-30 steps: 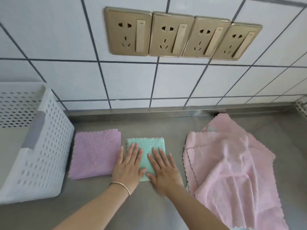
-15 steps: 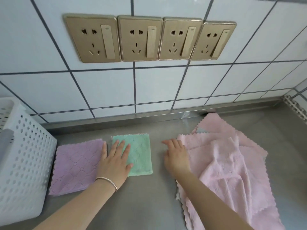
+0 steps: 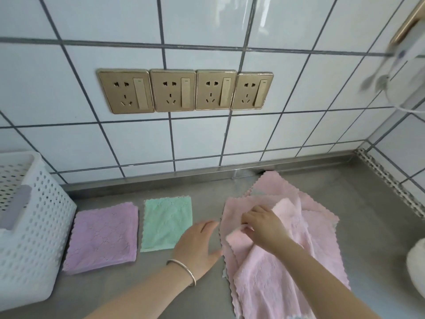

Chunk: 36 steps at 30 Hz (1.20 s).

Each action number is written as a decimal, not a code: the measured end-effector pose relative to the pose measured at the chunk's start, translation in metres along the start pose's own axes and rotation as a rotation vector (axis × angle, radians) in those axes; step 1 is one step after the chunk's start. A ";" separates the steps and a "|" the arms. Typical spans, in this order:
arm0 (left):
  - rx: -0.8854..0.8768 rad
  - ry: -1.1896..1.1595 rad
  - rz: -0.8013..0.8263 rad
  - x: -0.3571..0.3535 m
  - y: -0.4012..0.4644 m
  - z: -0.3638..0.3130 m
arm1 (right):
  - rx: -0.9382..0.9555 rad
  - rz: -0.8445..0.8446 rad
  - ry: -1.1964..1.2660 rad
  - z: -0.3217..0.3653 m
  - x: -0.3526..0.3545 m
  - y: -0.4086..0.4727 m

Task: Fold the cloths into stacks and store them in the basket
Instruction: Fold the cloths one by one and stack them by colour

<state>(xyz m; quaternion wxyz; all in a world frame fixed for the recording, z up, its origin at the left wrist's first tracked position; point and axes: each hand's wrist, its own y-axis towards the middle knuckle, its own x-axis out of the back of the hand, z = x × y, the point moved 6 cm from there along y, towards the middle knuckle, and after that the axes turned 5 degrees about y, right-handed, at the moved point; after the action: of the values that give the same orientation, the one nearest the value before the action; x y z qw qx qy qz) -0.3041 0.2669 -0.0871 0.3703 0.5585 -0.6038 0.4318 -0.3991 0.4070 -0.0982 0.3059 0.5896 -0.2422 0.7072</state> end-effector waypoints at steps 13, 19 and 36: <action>-0.158 -0.058 -0.274 0.097 -0.061 -0.022 | -0.093 -0.032 -0.027 0.035 0.106 -0.069; -0.122 -0.166 -0.290 0.140 -0.127 0.043 | -0.255 0.018 0.069 0.055 0.135 -0.095; 0.250 -0.151 0.070 0.120 -0.212 0.173 | -0.312 0.365 0.511 0.144 0.061 -0.055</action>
<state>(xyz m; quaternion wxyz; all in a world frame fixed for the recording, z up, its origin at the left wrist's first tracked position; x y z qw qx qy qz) -0.0998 0.0613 -0.0138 0.2362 0.6097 -0.5907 0.4729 -0.2677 0.3530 -0.0125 0.3116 0.2864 -0.3644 0.8295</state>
